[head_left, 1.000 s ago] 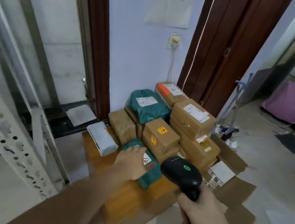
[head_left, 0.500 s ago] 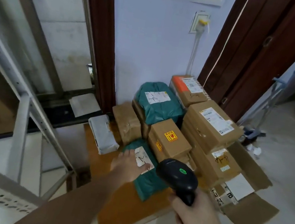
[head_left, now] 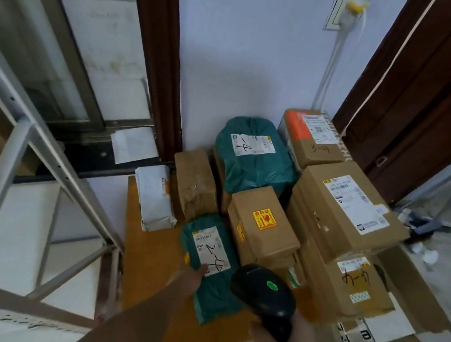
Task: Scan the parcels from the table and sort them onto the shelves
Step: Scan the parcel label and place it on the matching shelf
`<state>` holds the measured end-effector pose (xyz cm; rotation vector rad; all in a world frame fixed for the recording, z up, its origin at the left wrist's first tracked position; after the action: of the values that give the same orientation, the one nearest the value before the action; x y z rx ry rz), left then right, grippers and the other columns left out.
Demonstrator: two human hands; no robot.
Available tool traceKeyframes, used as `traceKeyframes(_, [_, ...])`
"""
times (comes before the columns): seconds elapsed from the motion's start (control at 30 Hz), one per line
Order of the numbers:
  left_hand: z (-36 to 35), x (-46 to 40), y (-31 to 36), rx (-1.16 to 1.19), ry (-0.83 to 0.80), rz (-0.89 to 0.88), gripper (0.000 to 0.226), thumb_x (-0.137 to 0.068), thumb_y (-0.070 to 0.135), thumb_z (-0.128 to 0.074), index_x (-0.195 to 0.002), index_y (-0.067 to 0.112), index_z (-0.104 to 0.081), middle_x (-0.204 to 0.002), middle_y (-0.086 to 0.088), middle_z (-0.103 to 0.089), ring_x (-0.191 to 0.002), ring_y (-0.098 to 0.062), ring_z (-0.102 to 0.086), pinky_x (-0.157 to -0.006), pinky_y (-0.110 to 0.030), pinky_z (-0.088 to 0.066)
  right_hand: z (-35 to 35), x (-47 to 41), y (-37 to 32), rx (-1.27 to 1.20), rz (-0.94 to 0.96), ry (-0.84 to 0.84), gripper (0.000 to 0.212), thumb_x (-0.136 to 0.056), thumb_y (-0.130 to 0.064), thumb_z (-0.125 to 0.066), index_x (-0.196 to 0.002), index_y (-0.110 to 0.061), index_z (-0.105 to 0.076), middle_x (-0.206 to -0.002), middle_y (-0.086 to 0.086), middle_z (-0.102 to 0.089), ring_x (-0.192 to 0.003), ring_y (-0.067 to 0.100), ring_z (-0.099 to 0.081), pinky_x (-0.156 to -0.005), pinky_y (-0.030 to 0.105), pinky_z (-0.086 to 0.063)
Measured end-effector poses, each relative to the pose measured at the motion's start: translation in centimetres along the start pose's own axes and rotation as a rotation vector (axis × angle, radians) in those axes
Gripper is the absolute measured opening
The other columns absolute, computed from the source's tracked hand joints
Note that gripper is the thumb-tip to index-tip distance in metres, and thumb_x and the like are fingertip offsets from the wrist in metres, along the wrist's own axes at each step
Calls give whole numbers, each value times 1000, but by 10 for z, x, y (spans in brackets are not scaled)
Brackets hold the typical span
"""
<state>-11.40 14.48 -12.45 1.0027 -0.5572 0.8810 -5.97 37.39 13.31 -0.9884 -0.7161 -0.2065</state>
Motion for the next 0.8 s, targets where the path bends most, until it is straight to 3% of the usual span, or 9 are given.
traceKeyframes(0.1, [-4, -2, 0, 65, 11, 4, 75, -100, 52, -64, -152, 4, -39, -144, -16, -59, -121, -31, -65, -82, -35, -53, 6, -10, -1, 8, 8, -23, 26, -84, -21, -77, -102, -30, -61, -60, -4, -67, -58, 4, -61, -59, 21, -44])
traceKeyframes(0.23, [-2, -3, -1, 116, -13, -28, 53, -106, 42, -57, -144, 6, -53, -131, -13, -67, -100, -25, -66, -87, -37, -57, 9, -15, 0, 23, 33, -36, 21, -84, -19, -76, -99, -25, -62, -54, -6, -65, -50, 1, -60, -59, 23, -47])
traceKeyframes(0.33, [3, 0, -4, 181, -36, -38, 42, -108, 37, -55, -141, 11, -57, -126, -11, -70, -106, -28, -70, -94, -45, -60, 8, -15, -2, 12, 36, -60, 21, -86, -20, -74, -101, -20, -60, -60, 0, -64, -47, 10, -60, -54, 29, -51])
traceKeyframes(0.57, [22, 20, -11, 468, -71, -54, 30, -101, 33, -69, -118, 9, -65, -116, -14, -74, -103, -31, -74, -94, -52, -62, 0, -7, -15, 50, 76, -127, 17, -92, -21, -67, -103, -19, -55, -52, -2, -62, -46, 13, -59, -53, 23, -52])
traceKeyframes(0.7, [41, 53, -16, 623, -110, -98, 34, -88, 18, -85, -110, 4, -64, -114, -17, -76, -102, -32, -76, -91, -52, -63, -2, 2, -23, 52, 93, -95, 17, -92, -23, -67, -104, -21, -54, -54, 1, -62, -46, 14, -59, -54, 25, -52])
traceKeyframes(0.8, [53, 74, -14, 728, -157, -138, 57, -79, 11, -90, -125, 9, -57, -121, -14, -73, -110, -35, -72, -96, -56, -60, -2, 13, -32, 29, 160, -80, 14, -93, -24, -66, -102, -21, -56, -54, 2, -62, -48, 15, -60, -57, 29, -52])
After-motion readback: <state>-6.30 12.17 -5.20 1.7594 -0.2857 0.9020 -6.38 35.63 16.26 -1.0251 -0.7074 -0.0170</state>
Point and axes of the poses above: each hand's wrist, its own x-axis away from the middle knuckle, its own z-axis out of the back of the hand, y = z × x, the point moved 5 cm from there along -x, towards the middle knuckle
